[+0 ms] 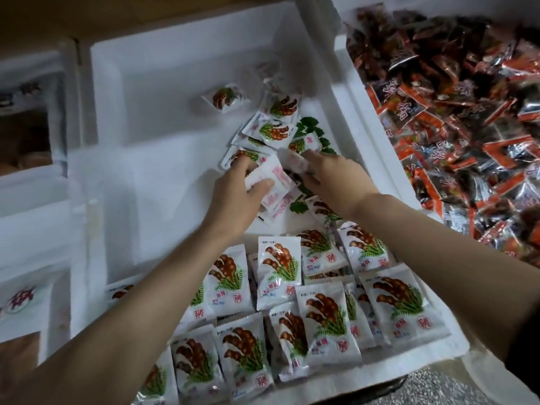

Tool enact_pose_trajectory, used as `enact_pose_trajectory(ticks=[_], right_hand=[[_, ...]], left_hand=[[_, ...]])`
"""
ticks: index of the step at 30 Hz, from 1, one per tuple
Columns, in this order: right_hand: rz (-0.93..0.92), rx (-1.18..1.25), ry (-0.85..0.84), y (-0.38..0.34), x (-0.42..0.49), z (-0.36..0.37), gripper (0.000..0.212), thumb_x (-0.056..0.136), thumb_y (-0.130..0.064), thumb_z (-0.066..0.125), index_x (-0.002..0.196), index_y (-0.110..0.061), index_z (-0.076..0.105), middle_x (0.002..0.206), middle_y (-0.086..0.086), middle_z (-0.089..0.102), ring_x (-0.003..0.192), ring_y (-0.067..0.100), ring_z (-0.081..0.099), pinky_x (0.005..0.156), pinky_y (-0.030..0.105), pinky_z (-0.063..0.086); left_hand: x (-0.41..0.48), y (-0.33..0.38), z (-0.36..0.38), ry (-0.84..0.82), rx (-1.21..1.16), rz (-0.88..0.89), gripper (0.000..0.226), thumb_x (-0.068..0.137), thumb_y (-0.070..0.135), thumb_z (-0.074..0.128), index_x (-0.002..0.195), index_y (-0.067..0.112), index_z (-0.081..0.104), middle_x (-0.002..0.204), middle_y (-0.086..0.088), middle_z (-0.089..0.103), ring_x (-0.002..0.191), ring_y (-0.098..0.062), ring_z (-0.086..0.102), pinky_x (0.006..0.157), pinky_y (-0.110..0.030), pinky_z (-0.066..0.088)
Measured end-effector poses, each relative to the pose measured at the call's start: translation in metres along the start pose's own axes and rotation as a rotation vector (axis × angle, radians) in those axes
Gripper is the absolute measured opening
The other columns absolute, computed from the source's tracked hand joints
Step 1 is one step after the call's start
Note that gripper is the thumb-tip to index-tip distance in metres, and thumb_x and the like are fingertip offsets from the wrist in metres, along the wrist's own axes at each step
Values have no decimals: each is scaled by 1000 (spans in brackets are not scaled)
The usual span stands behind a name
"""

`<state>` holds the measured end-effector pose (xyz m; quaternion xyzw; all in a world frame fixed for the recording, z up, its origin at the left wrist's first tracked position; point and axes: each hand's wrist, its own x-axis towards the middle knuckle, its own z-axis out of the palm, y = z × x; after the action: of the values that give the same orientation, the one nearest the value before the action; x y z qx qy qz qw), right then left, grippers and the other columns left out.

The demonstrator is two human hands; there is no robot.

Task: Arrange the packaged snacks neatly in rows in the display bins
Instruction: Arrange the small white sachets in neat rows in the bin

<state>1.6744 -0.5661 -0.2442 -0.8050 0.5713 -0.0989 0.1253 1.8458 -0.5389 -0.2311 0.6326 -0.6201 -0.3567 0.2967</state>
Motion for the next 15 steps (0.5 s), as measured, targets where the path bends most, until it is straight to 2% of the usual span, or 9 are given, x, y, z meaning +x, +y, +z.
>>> enact_pose_trajectory(ticks=[3, 5, 6, 8, 9, 12, 15], right_hand=[[11, 168, 186, -6, -11, -5, 19, 98, -26, 47, 95, -7, 46, 84, 10, 64, 63, 27, 57, 55, 37, 48], [65, 367, 211, -16, -23, -12, 24, 96, -26, 50, 81, -11, 40, 71, 10, 59, 55, 21, 52, 49, 29, 42], [103, 503, 176, -21, -30, -14, 28, 95, -28, 51, 78, -10, 40, 69, 13, 58, 56, 23, 53, 50, 31, 44], [169, 746, 58, -35, -43, -17, 34, 94, -35, 50, 90, -2, 47, 86, 24, 62, 74, 37, 60, 64, 48, 52], [180, 820, 0, -41, -48, -17, 38, 94, -37, 49, 99, 0, 50, 96, 26, 62, 83, 40, 60, 68, 52, 53], [210, 984, -106, -58, -61, -16, 28, 95, -27, 49, 109, -3, 55, 107, 18, 64, 92, 28, 64, 71, 35, 58], [204, 984, -134, -70, -70, -12, 28, 94, -28, 53, 108, -5, 59, 103, 17, 65, 91, 30, 63, 76, 47, 56]], left_hand=[[-8, 6, -16, 141, -126, -6, 9, 92, 18, 59, 96, 17, 51, 93, 8, 63, 80, -4, 63, 59, -18, 55], [-15, 10, -25, 196, -231, -48, 7, 91, 18, 61, 90, 18, 53, 92, 6, 66, 82, -9, 67, 58, -20, 56], [-19, 11, -29, 207, -303, -81, 8, 91, 17, 61, 87, 19, 54, 93, 4, 67, 82, -10, 68, 57, -21, 55], [-30, 14, -33, 199, -434, -145, 8, 91, 15, 60, 85, 20, 57, 93, 2, 69, 83, -12, 69, 59, -21, 55], [-36, 14, -34, 183, -481, -170, 7, 92, 15, 59, 88, 20, 60, 94, 1, 70, 86, -13, 69, 62, -24, 56], [-56, 18, -34, 134, -582, -222, 13, 94, 19, 56, 98, 18, 68, 97, -2, 73, 92, -18, 70, 76, -32, 57], [-73, 22, -33, 63, -668, -262, 17, 95, 23, 53, 99, 18, 69, 98, 0, 74, 94, -16, 69, 82, -30, 55]])
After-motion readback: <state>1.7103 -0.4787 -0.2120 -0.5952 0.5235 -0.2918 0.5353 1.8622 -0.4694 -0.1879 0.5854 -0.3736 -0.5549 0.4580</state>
